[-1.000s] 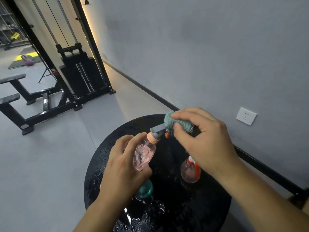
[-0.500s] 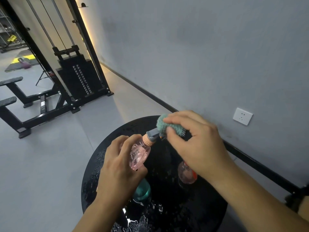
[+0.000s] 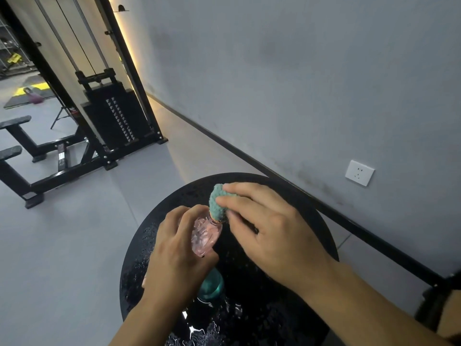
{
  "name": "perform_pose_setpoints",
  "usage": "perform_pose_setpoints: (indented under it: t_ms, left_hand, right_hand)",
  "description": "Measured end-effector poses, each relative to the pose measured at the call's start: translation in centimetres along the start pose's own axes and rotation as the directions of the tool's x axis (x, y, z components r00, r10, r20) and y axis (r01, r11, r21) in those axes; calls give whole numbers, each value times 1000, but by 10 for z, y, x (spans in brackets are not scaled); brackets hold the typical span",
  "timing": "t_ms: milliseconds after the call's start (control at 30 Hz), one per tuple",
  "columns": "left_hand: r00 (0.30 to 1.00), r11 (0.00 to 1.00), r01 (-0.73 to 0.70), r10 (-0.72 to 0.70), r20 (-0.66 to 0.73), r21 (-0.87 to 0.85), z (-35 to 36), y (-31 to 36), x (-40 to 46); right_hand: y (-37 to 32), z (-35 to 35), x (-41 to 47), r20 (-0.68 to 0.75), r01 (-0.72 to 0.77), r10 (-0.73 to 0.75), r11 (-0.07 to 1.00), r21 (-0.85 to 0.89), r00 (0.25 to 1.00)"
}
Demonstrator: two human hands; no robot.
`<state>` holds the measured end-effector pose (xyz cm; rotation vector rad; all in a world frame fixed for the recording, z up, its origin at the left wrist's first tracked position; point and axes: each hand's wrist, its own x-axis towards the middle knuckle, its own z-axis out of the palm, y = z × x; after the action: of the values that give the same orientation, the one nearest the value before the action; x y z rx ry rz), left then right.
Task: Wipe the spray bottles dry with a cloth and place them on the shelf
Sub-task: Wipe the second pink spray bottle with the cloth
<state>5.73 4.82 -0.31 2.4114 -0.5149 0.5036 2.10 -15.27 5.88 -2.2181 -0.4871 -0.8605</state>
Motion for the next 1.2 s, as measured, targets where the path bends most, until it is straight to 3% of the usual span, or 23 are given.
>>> perform_pose_setpoints:
  t_ms: [233,400,467,633,867,967,1067,1200]
  left_hand:
    - [1000,999,27,-27,-9,-20,-4,-1,1]
    - [1000,999,-6,5,-9,-34,0,2,1]
    - [1000,999,-12,11,-14,-44,-1,2,1]
    - [999,999,21,-22,-24,-42,-3,0,2]
    - [1000,999,5,-6,-24,-44,-1,3,1]
    - [999,999,24,-26,-42,-48,-4,2,1]
    - [998,998,56,-57,-28,-39,-7,2,2]
    - [998,997,64,-65,-15,-53,-7,1,3]
  right_hand:
    - [17,-17,9,-53,-248,251,967,50,967]
    - [-1,-6,3,1,-61,61,997,43,998]
    - [3,-7,4,-16,-57,57,998,35,998]
    - [20,-16,8,-88,-216,218,976,29,972]
    - [5,-2,3,-60,-18,20,999,36,998]
    - [19,-10,8,-117,-117,119,993,20,986]
    - [32,-22,10,-85,-251,251,968,6,964]
    - [39,-30,10,-111,-300,297,954,-15,949]
